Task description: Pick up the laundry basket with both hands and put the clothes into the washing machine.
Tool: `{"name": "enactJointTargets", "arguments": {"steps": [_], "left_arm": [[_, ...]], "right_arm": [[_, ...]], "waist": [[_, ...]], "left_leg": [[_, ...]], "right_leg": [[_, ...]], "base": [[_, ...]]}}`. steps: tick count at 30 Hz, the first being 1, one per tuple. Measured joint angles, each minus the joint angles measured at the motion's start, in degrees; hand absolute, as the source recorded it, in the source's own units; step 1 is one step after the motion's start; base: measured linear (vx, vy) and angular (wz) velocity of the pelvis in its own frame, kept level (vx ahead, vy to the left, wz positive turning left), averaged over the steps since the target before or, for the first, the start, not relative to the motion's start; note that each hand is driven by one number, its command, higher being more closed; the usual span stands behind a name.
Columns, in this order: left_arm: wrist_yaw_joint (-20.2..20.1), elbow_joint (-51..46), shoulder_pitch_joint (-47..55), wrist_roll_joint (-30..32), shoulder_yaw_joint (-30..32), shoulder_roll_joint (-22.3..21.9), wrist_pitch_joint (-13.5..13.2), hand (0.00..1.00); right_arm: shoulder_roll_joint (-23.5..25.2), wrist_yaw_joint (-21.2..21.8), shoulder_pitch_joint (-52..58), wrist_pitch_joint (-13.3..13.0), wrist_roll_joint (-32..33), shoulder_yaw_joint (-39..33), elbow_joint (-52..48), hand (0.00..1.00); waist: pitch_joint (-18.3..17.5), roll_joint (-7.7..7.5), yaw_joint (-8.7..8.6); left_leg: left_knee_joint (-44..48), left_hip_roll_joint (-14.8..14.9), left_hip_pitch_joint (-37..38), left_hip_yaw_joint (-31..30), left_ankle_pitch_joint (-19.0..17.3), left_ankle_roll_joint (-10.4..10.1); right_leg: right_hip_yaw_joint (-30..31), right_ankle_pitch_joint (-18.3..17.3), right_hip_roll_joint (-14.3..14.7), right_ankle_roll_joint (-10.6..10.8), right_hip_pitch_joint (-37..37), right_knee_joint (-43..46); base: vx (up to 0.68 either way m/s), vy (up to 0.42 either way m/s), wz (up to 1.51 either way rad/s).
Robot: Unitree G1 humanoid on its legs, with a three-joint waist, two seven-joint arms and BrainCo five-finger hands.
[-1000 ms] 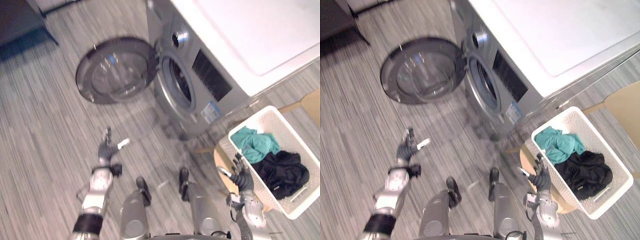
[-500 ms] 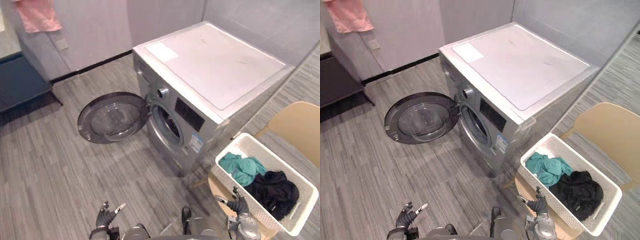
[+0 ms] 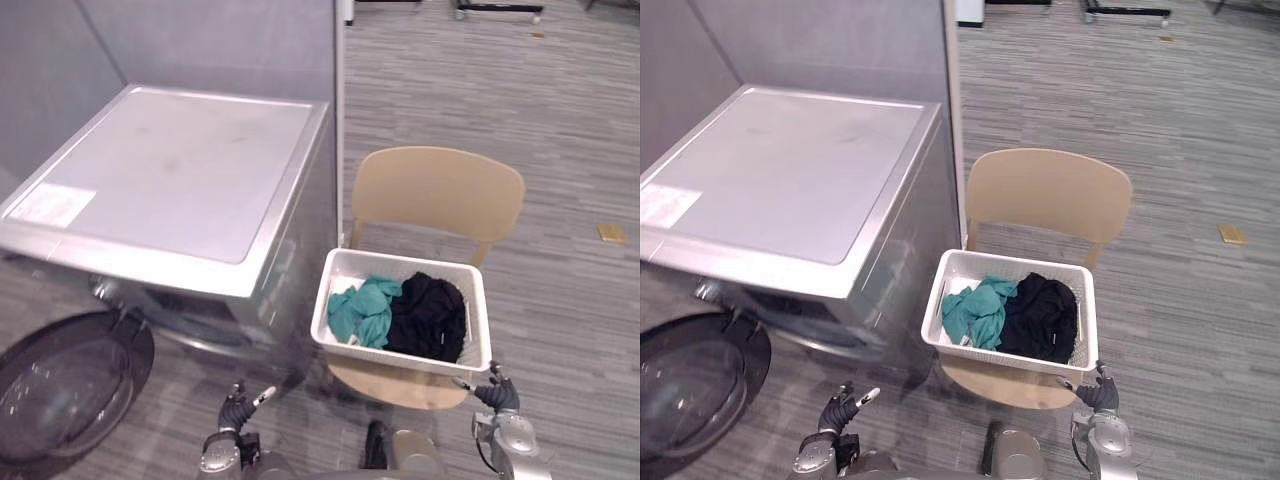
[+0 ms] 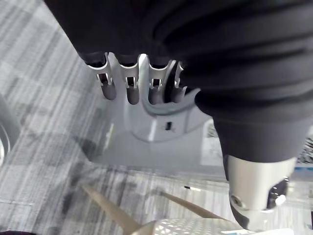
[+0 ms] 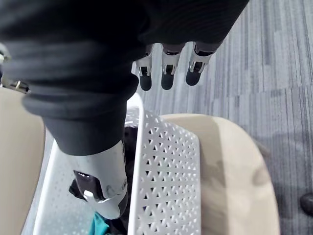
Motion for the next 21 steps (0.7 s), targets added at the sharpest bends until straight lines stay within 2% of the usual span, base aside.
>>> {"name": "enactJointTargets", "arguments": {"steps": [1,2,3,4,5,7,10,14,18,21], "left_arm": [[0.11,-0.01,0.30,0.00,0.04,-0.05,0.03,0.00],[0.18,-0.02,0.44,0.00,0.08,-0.05,0.06,0.00],[0.35,-0.04,0.78,0.01,0.14,-0.17,0.21,0.00],[0.57,-0.03,0.84,-0.01,0.19,-0.37,0.25,0.00],[1.05,0.04,0.81,0.01,0.37,-0.28,0.42,0.00],[1.99,0.09,1.09,0.06,1.52,-0.04,0.92,0.00],[2.50,0.33,1.43,0.67,2.00,0.18,1.54,0.00],[2.64,0.79,3.08,1.77,2.45,0.67,2.03,0.00],[2.71,2.96,3.39,1.78,2.44,0.70,2.28,0.00],[3.10,3.38,4.12,1.81,2.47,0.76,2.64,0.00]], "right_arm": [[0.65,-0.26,-0.26,-0.01,-0.04,-0.36,0.15,0.00],[1.07,-0.30,-0.41,-0.04,-0.07,-0.67,0.18,0.00],[1.49,-0.44,-1.10,-0.08,-0.14,-1.01,0.17,0.00],[1.58,-0.67,-1.44,-0.26,-0.22,-1.40,0.39,0.00],[1.86,-0.71,-1.24,-0.10,-0.21,-1.47,0.61,0.00],[2.70,-0.82,0.99,-0.10,-0.28,-2.36,-0.17,0.00],[3.31,-1.83,1.67,0.14,-0.27,-3.75,-0.17,0.00],[3.86,-2.01,1.63,0.20,-0.27,-3.87,-0.15,0.00],[3.82,-2.70,1.38,0.28,-0.56,-4.30,-0.88,0.00],[3.71,-2.71,3.40,0.52,-1.33,-4.08,-7.51,0.00]], "waist": [[0.06,-0.08,0.18],[0.06,-0.06,0.25],[0.02,0.45,0.46],[0.16,2.26,0.64],[0.13,1.69,1.18],[0.12,0.27,0.89],[0.16,-0.21,0.95],[0.04,-0.21,0.98],[-0.09,-0.20,1.39],[-0.12,-0.17,1.47]], "left_leg": [[-7.05,-2.82,-0.69,-4.05,-0.10,-0.27],[-11.17,-4.15,-0.79,-6.13,0.02,-0.49],[-20.25,-6.43,-0.63,-9.75,1.91,-1.82],[-24.78,-6.57,-0.50,-11.66,7.97,-1.43],[-24.80,-6.79,1.00,-10.70,8.19,-1.47],[-28.04,-9.69,3.86,-8.98,8.13,-0.57],[-29.79,-11.69,5.52,-7.65,8.49,0.10],[-30.39,-12.51,9.43,-6.68,8.05,0.80],[-31.82,-12.51,9.60,-6.76,8.28,1.14],[-32.60,-12.59,9.73,-6.83,8.46,1.38]], "right_leg": [[2.08,0.35,0.13,0.51,1.13,-0.89],[3.22,0.56,0.21,0.84,1.29,-1.13],[5.45,1.03,0.66,1.66,1.51,-1.63],[7.53,1.44,1.96,3.06,2.41,-2.86],[9.01,1.86,1.81,4.15,3.22,-3.42],[9.87,3.01,-0.55,6.08,5.38,-7.25],[11.04,3.83,-2.21,7.41,6.31,-8.74],[11.92,4.08,-2.91,7.84,9.21,-9.19],[11.83,4.08,-2.76,7.84,9.01,-9.47],[11.89,4.07,-2.78,7.85,8.43,-9.50]], "base": [[0.28,0.112,-1.04],[0.24,0.179,-1.13],[0.22,0.226,-1.18],[0.18,0.233,-1.24],[0.17,0.190,-0.87],[0.15,0.213,-0.32],[0.07,0.147,-0.15],[0.04,0.075,-0.14],[-0.04,-0.008,0.02],[-0.09,-0.010,-0.01]]}}
